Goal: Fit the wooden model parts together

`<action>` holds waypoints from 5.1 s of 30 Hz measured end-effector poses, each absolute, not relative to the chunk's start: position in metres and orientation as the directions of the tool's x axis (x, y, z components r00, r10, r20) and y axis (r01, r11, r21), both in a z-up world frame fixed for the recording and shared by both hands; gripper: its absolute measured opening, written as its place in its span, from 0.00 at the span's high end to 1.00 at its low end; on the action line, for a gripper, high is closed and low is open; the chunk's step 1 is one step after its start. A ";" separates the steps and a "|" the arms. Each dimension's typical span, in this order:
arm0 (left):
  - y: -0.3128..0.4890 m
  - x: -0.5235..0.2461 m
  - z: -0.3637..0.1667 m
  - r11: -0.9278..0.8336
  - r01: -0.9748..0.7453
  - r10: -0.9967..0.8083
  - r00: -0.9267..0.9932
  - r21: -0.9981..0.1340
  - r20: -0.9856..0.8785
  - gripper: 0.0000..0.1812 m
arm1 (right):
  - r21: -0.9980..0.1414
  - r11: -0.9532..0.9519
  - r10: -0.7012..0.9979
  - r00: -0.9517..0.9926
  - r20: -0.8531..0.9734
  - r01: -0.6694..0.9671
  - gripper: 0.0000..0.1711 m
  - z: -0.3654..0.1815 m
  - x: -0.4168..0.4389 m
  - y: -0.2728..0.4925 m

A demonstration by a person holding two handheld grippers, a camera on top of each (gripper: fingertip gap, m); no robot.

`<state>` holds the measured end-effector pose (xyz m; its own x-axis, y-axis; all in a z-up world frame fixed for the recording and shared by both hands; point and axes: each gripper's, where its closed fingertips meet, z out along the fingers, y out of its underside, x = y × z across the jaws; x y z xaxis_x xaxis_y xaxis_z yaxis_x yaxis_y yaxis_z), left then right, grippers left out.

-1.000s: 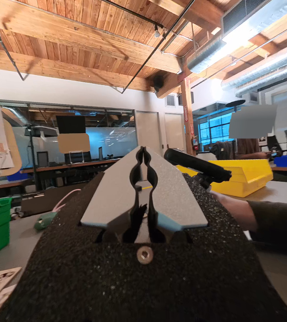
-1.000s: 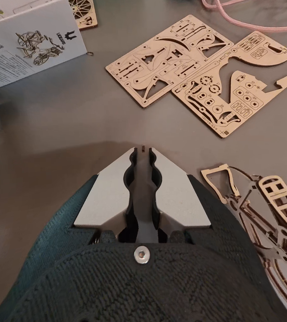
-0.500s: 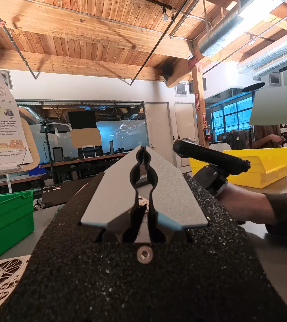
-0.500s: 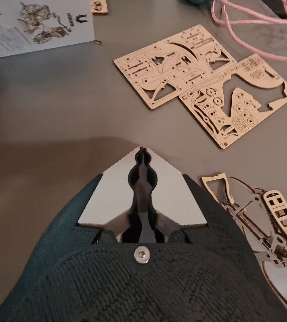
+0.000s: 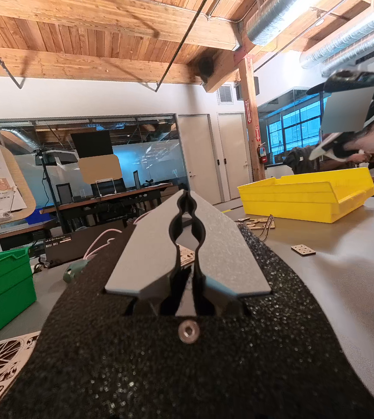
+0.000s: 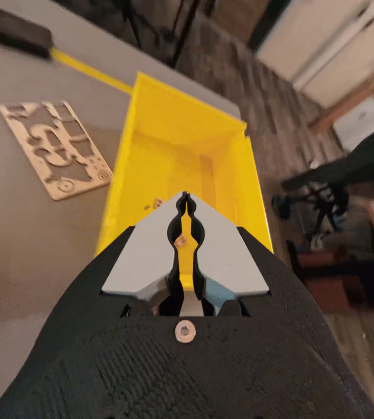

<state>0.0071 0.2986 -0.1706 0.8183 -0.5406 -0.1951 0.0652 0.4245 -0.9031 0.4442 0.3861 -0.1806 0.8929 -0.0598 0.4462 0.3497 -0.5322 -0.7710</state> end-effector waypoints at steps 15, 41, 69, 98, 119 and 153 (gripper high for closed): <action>0.305 0.022 -0.183 0.395 -0.029 -0.542 0.800 -0.918 -0.258 1.00 | -0.807 -0.403 0.657 0.750 0.073 0.431 0.68 -0.231 0.276 0.322; 0.286 0.132 -0.214 -0.370 0.204 -0.888 0.209 -0.907 0.409 0.81 | -0.676 0.428 0.713 0.235 0.660 0.599 0.80 -0.228 0.138 0.287; 0.260 0.034 -0.242 0.049 -0.094 -0.870 0.485 -0.994 -0.089 1.00 | -0.924 0.382 0.906 0.197 0.374 0.002 0.70 -0.194 0.030 0.282; 0.258 0.053 -0.221 -0.338 0.246 -0.882 0.253 -0.909 0.397 1.00 | -0.999 -0.046 0.999 -0.009 -0.046 0.015 0.79 -0.204 0.041 0.292; 0.295 0.090 -0.246 -0.419 0.083 -0.875 0.230 -0.904 0.426 1.00 | -0.960 -0.272 0.959 0.106 -0.265 0.067 1.00 -0.231 0.082 0.303; 0.287 0.096 -0.237 -0.279 0.075 -0.930 0.227 -0.957 0.289 1.00 | -0.965 -0.261 0.965 0.038 -0.260 0.039 0.99 -0.226 0.083 0.292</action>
<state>0.0958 0.2867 -0.2373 0.2271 -0.9299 0.2892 0.0749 -0.2794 -0.9573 0.0828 0.2916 -0.2264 0.0384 0.9650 -0.2596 0.0393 -0.2610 -0.9645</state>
